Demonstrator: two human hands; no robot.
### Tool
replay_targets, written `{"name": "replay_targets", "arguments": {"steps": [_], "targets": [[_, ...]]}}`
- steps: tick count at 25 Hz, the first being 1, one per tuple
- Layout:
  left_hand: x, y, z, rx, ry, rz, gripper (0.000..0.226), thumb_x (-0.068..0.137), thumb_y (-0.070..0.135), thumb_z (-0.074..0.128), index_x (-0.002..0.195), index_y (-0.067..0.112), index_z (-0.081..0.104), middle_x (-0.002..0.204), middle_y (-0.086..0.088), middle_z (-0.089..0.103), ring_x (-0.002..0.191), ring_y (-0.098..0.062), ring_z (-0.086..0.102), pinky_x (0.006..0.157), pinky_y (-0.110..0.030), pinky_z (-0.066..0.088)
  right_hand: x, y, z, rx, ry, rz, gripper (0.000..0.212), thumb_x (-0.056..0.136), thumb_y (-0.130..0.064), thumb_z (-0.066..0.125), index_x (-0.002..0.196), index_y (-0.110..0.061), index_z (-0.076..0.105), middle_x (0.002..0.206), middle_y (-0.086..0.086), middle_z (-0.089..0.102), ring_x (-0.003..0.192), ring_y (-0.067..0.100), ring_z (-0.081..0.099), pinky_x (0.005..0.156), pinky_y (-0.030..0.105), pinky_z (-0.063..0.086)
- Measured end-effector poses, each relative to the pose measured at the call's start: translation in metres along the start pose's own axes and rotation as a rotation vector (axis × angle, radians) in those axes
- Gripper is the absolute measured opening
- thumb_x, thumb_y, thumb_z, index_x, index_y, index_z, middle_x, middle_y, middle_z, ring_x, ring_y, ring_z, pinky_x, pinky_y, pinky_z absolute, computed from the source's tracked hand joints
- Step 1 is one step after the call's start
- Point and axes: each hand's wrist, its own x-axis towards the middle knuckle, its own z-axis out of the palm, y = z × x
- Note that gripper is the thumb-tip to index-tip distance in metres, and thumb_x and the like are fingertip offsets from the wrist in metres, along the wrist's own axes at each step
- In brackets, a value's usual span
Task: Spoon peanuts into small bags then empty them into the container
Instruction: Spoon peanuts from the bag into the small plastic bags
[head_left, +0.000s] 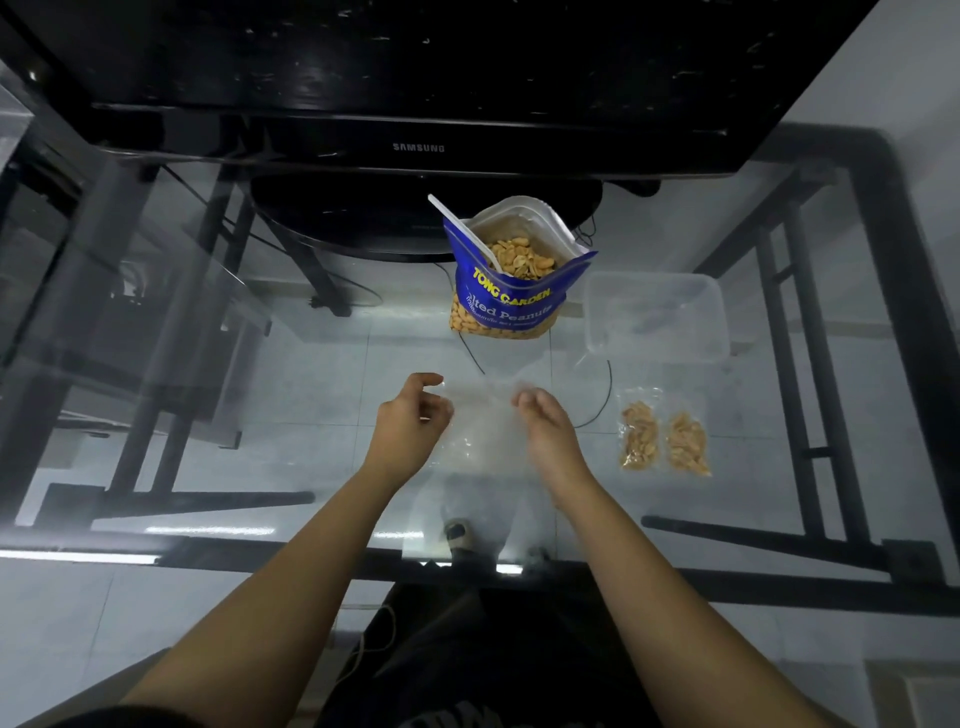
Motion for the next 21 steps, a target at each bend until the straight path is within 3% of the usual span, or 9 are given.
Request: {"name": "replay_targets", "arguments": {"steps": [2, 4, 5, 8, 10, 13, 16, 21], "targets": [[-0.003, 0.003, 0.001, 0.262, 0.120, 0.117, 0.038, 0.089, 0.022, 0.059, 0.123, 0.007, 0.051, 0.114, -0.012, 0.062, 0.100, -0.024, 0.058, 0.088, -0.032, 0.046, -0.008, -0.004, -0.012, -0.114, 0.020, -0.147, 0.016, 0.098, -0.023, 0.041, 0.092, -0.021, 0.056, 0.090, -0.007, 0.060, 0.083, 0.000, 0.057, 0.072, 0.013, 0.041], [-0.008, 0.025, -0.004, 0.243, 0.225, 0.185, 0.035, 0.090, 0.025, 0.057, 0.120, 0.007, 0.055, 0.117, -0.011, 0.060, 0.101, -0.021, 0.057, 0.085, -0.028, 0.047, -0.015, -0.013, -0.024, -0.171, 0.017, -0.253, 0.013, 0.095, -0.023, 0.047, 0.091, -0.024, 0.059, 0.078, -0.010, 0.061, 0.065, -0.004, 0.058, 0.066, 0.012, 0.044], [-0.009, 0.040, -0.010, 0.120, 0.183, 0.173, 0.029, 0.092, 0.026, 0.055, 0.115, 0.009, 0.059, 0.112, -0.009, 0.063, 0.095, -0.017, 0.059, 0.079, -0.024, 0.047, -0.017, -0.020, -0.029, -0.218, 0.021, -0.304, 0.012, 0.094, -0.024, 0.050, 0.090, -0.025, 0.062, 0.076, -0.011, 0.061, 0.060, -0.004, 0.057, 0.063, 0.011, 0.045], [-0.012, 0.089, -0.029, -0.397, -0.219, 0.041, 0.018, 0.092, 0.023, 0.054, 0.094, 0.011, 0.068, 0.086, -0.004, 0.070, 0.077, -0.012, 0.063, 0.069, -0.019, 0.051, -0.023, -0.042, -0.039, -0.351, 0.048, -0.486, 0.013, 0.090, -0.024, 0.057, 0.088, -0.017, 0.068, 0.069, -0.012, 0.061, 0.057, -0.002, 0.054, 0.056, 0.010, 0.039], [-0.015, 0.112, -0.041, -0.452, -0.369, 0.079, 0.012, 0.088, 0.018, 0.060, 0.087, 0.009, 0.069, 0.077, -0.002, 0.069, 0.068, -0.009, 0.062, 0.065, -0.018, 0.052, -0.029, -0.060, -0.044, -0.401, 0.056, -0.579, 0.015, 0.089, -0.025, 0.059, 0.083, -0.015, 0.068, 0.065, -0.013, 0.060, 0.052, -0.001, 0.052, 0.052, 0.011, 0.036], [-0.019, 0.133, -0.053, -0.466, -0.406, 0.127, 0.008, 0.085, 0.011, 0.062, 0.082, 0.012, 0.070, 0.070, 0.001, 0.067, 0.061, -0.007, 0.059, 0.062, -0.017, 0.050, -0.037, -0.085, -0.052, -0.430, 0.061, -0.648, 0.020, 0.089, -0.032, 0.059, 0.076, -0.019, 0.066, 0.057, -0.015, 0.057, 0.045, 0.004, 0.046, 0.049, 0.017, 0.033], [-0.023, 0.149, -0.063, -0.494, -0.429, 0.160, 0.016, 0.085, 0.001, 0.060, 0.089, 0.012, 0.071, 0.071, 0.004, 0.069, 0.065, -0.006, 0.061, 0.065, -0.018, 0.051, -0.042, -0.105, -0.059, -0.407, 0.020, -0.694, 0.017, 0.089, -0.030, 0.059, 0.079, -0.019, 0.067, 0.053, -0.023, 0.056, 0.049, 0.000, 0.047, 0.051, 0.013, 0.033], [-0.030, 0.176, -0.079, -0.376, -0.388, 0.280, 0.019, 0.081, 0.005, 0.068, 0.099, 0.010, 0.069, 0.073, -0.001, 0.068, 0.071, -0.009, 0.062, 0.070, -0.021, 0.052, -0.048, -0.135, -0.069, -0.378, -0.035, -0.735, 0.011, 0.086, -0.035, 0.062, 0.083, -0.025, 0.067, 0.062, -0.009, 0.057, 0.052, 0.003, 0.045, 0.052, 0.014, 0.036]]}}
